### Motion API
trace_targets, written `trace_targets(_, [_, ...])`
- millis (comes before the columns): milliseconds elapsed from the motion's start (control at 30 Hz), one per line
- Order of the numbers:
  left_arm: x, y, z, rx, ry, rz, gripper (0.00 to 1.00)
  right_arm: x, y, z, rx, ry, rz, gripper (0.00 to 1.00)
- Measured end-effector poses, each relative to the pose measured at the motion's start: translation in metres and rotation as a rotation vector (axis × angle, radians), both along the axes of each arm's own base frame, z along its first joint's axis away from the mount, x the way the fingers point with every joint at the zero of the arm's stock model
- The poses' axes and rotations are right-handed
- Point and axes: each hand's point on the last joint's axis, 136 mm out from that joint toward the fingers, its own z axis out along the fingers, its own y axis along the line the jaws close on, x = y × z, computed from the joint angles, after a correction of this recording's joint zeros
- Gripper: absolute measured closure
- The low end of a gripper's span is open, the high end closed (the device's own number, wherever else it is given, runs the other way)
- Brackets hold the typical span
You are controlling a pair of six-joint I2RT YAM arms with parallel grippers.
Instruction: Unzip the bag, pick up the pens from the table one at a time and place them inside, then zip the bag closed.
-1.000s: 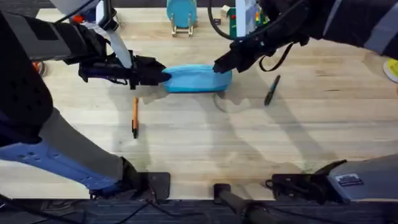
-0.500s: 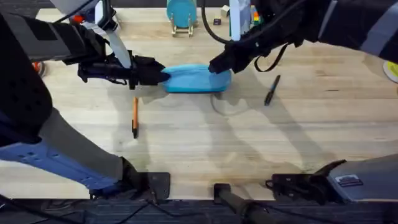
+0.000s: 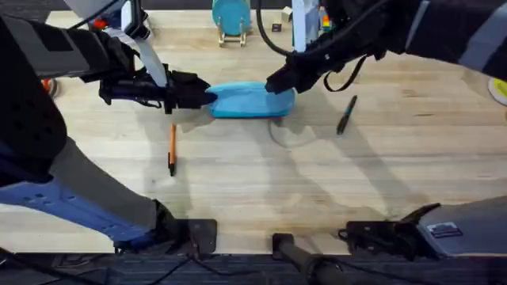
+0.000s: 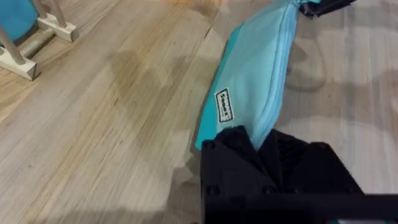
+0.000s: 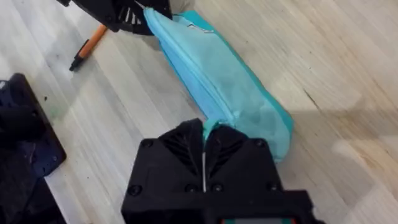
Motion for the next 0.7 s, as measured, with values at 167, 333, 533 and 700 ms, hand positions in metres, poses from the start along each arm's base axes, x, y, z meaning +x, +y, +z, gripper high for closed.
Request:
trace_targets(167, [0.0,0.0,0.0,0.0,0.0,0.0,0.959,-0.001,0.006,0.0,0.005,-0.01,0.016,0.971])
trace_targets(333, [0.0,0.0,0.0,0.0,0.0,0.0,0.959,-0.001,0.019,0.002,0.022,-0.041,0.043,0.971])
trace_targets(533, [0.0,0.0,0.0,0.0,0.0,0.0,0.959,-0.005,0.032,0.005,0.034,-0.067,0.072,0.971])
trace_targets(700, [0.0,0.0,0.0,-0.001,0.0,0.0,0.959,-0.007,0.038,0.007,0.041,-0.078,0.089,0.971])
